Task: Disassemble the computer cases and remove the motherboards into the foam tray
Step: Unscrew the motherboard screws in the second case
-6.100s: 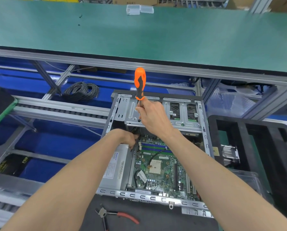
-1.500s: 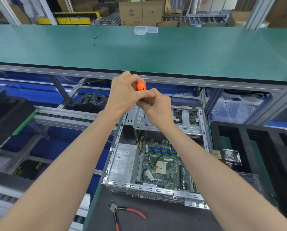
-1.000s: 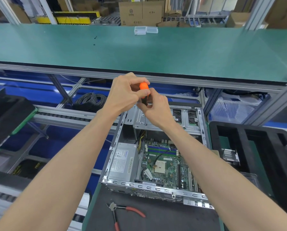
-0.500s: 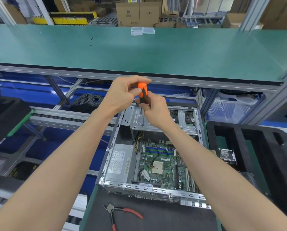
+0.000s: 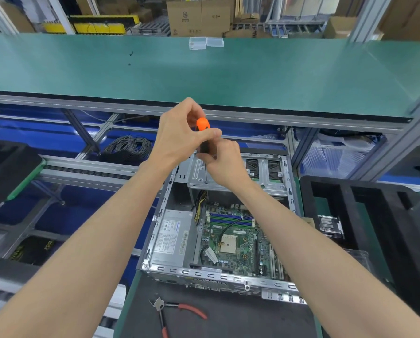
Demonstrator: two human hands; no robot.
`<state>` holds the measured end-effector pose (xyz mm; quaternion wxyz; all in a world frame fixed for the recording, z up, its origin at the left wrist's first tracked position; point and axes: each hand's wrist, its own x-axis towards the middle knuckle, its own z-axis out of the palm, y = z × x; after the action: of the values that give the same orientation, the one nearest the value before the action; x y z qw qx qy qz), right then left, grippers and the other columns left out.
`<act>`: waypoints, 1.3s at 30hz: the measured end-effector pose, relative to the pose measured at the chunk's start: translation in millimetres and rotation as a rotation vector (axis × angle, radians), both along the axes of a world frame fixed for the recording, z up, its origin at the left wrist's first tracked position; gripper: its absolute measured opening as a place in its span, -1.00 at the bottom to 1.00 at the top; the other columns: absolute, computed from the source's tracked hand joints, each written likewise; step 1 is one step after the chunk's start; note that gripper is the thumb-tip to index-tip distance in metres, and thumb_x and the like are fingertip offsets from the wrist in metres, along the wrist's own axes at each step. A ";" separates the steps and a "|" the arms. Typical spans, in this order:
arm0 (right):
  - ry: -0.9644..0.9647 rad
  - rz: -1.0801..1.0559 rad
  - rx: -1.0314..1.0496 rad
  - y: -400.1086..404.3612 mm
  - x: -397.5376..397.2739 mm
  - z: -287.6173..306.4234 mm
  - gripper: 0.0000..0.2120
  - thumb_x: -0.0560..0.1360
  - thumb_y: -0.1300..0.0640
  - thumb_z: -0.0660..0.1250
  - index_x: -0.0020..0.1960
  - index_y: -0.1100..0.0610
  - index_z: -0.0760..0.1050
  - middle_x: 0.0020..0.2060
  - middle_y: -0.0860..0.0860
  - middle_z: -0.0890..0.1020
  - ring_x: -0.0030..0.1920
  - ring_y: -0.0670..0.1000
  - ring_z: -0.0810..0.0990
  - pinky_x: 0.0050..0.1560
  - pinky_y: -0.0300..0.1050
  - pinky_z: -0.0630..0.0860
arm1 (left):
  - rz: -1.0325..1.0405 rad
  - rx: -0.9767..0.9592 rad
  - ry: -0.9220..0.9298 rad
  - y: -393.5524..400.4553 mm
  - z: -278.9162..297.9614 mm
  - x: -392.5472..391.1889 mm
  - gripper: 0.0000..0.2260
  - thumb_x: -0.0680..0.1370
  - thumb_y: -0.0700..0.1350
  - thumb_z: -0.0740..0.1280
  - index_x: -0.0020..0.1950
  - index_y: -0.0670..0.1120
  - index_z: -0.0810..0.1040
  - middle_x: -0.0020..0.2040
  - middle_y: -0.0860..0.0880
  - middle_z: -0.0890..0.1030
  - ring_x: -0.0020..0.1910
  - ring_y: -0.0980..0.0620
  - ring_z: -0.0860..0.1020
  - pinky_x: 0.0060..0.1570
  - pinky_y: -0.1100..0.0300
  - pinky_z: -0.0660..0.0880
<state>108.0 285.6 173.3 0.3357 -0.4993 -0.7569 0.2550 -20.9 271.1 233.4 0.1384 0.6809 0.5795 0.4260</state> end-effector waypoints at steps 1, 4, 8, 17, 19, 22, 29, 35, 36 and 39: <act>0.026 0.017 -0.011 -0.5 0.2 0.6 -0.91 0.53 0.22 0.40 0.03 0.15 0.56 -0.22 -0.09 0.64 -0.16 0.05 0.57 -0.04 -0.03 0.49 | -0.087 -0.020 -0.013 -1.5 1.3 -1.8 -0.75 0.43 -0.03 0.51 0.06 0.01 0.58 -0.04 0.13 0.66 -0.02 0.22 0.61 0.06 0.21 0.57; 0.081 0.064 -0.029 0.3 2.9 2.9 -0.86 0.53 0.31 0.37 0.05 0.15 0.53 -0.21 -0.19 0.56 -0.26 -0.19 0.49 -0.09 -0.15 0.39 | -0.225 -0.058 0.047 -4.1 5.9 -6.1 -0.62 0.50 -0.34 0.31 0.24 0.00 0.63 0.16 0.06 0.65 0.20 0.12 0.59 0.23 0.06 0.54; 0.085 0.124 -0.084 2.5 7.6 5.6 -0.85 0.51 0.31 0.34 0.05 0.14 0.52 -0.06 0.00 0.69 -0.04 0.02 0.63 0.05 -0.02 0.54 | -0.157 -0.007 0.122 -1.7 8.9 -7.5 -0.75 0.51 -0.28 0.41 0.11 -0.01 0.69 -0.06 0.11 0.61 -0.06 0.14 0.59 0.08 0.16 0.54; 0.024 -0.078 0.070 4.2 -4.6 -1.5 -0.85 0.48 0.10 0.48 -0.07 0.19 0.64 -0.19 0.06 0.70 -0.13 0.12 0.61 -0.08 -0.04 0.47 | 0.067 0.027 0.302 4.5 10.6 0.5 -0.59 0.33 0.27 0.53 -0.12 -0.06 0.66 -0.19 -0.02 0.59 -0.18 0.00 0.55 -0.09 0.04 0.50; 0.011 -0.060 0.015 4.3 -4.2 -2.5 -0.89 0.52 0.15 0.44 -0.01 0.18 0.64 -0.16 0.02 0.70 -0.08 0.12 0.61 -0.03 -0.02 0.49 | 0.018 0.002 0.301 4.1 12.0 -2.3 -0.63 0.37 0.23 0.52 -0.06 -0.04 0.67 -0.13 0.00 0.62 -0.14 0.03 0.57 -0.03 0.05 0.52; 0.040 -0.006 -0.003 3.6 -0.1 -1.3 -0.88 0.54 0.25 0.39 0.08 0.17 0.56 -0.12 -0.05 0.69 -0.04 0.10 0.63 -0.04 -0.08 0.43 | -0.159 -0.058 0.158 -1.8 12.3 -8.1 -0.74 0.50 -0.13 0.42 0.18 0.01 0.66 -0.01 0.06 0.66 0.01 0.10 0.62 0.15 0.02 0.56; 0.070 0.110 -0.051 1.0 6.0 -0.1 -0.81 0.51 0.32 0.29 0.05 0.08 0.46 -0.07 0.05 0.71 -0.24 -0.10 0.59 -0.27 -0.32 0.48 | -0.118 -0.010 0.124 -1.0 9.3 -5.7 -0.83 0.46 -0.22 0.46 0.04 -0.06 0.65 -0.10 0.06 0.66 -0.17 0.16 0.62 0.02 0.10 0.58; -0.007 0.012 -0.033 -2.9 0.4 -26.1 -0.74 0.49 0.06 0.48 0.06 0.13 0.48 -0.19 -0.06 0.63 -0.10 0.06 0.66 0.00 0.01 0.53 | 0.064 0.051 0.136 3.5 4.7 -4.9 -0.64 0.34 0.14 0.57 -0.19 -0.09 0.53 -0.34 0.08 0.60 -0.35 0.13 0.56 -0.19 0.12 0.55; 0.010 -0.002 -0.020 -3.2 -0.6 -27.8 -0.72 0.49 0.04 0.48 0.08 0.12 0.48 -0.20 -0.09 0.62 -0.13 0.03 0.66 -0.01 0.01 0.55 | 0.102 0.066 0.167 4.6 2.8 -4.8 -0.58 0.33 0.20 0.55 -0.21 -0.10 0.49 -0.37 0.07 0.57 -0.36 0.09 0.53 -0.20 0.08 0.53; 0.073 -0.033 0.064 -2.2 -7.5 -24.3 -0.61 0.48 -0.05 0.46 0.17 0.08 0.41 -0.12 -0.13 0.63 -0.19 -0.05 0.64 -0.15 -0.04 0.55 | 0.206 0.093 0.229 8.8 -1.3 -4.0 -0.47 0.32 0.29 0.50 -0.28 -0.08 0.32 -0.43 0.05 0.41 -0.40 0.03 0.35 -0.26 0.02 0.41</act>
<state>100.4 283.4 149.0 0.3830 -0.4913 -0.7436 0.2430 -24.9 279.9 232.1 -0.0048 0.6677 0.6379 0.3838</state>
